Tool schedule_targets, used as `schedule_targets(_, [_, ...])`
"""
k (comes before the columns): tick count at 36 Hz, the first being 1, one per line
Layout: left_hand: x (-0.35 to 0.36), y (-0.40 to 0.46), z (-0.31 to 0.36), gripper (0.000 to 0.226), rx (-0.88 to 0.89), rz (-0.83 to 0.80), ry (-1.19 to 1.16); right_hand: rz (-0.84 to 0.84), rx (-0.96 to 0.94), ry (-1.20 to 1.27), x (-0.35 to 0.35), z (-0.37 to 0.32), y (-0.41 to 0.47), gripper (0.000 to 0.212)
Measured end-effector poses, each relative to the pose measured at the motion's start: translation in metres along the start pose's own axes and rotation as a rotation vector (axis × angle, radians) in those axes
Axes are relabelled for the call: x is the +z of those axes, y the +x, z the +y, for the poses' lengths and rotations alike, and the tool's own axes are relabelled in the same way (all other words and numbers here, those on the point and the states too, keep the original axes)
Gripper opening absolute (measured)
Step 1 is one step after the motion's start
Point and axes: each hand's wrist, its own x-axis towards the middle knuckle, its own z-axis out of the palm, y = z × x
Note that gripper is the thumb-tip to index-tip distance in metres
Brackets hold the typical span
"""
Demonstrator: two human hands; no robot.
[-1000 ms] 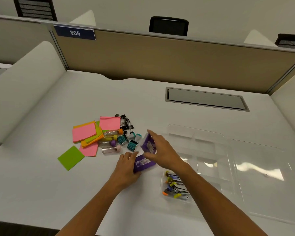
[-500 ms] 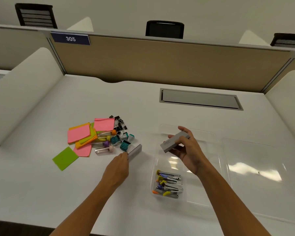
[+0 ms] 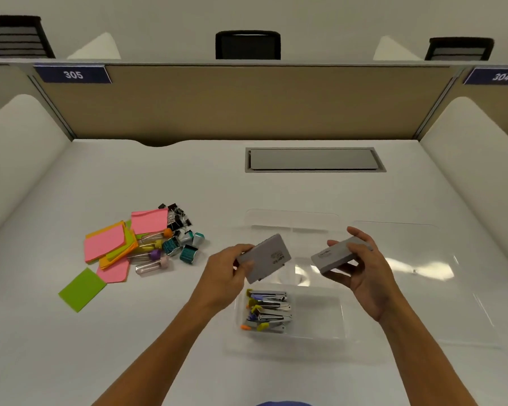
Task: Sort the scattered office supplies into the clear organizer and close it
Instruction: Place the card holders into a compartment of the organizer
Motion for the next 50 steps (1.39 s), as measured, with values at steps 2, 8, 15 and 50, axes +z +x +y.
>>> schedule_targets(2, [0.013, 0.002, 0.013, 0.032, 0.001, -0.085, -0.002, 0.038, -0.034, 0.007, -0.013, -0.003, -0.005, 0.036])
schedule_targets(8, [0.053, 0.003, 0.041, 0.034, 0.017, -0.292, 0.087, 0.099, -0.082, -0.016, -0.043, -0.006, -0.021, 0.039])
schedule_targets(15, [0.098, 0.006, 0.055, 0.032, 0.008, -0.459, 0.352, 0.122, -0.085, -0.122, -0.063, 0.005, -0.037, 0.045])
schedule_targets(50, [0.098, 0.003, 0.05, 0.033, 0.016, -0.214, 0.435, 0.09, -0.04, -0.852, -0.031, 0.083, -0.048, 0.057])
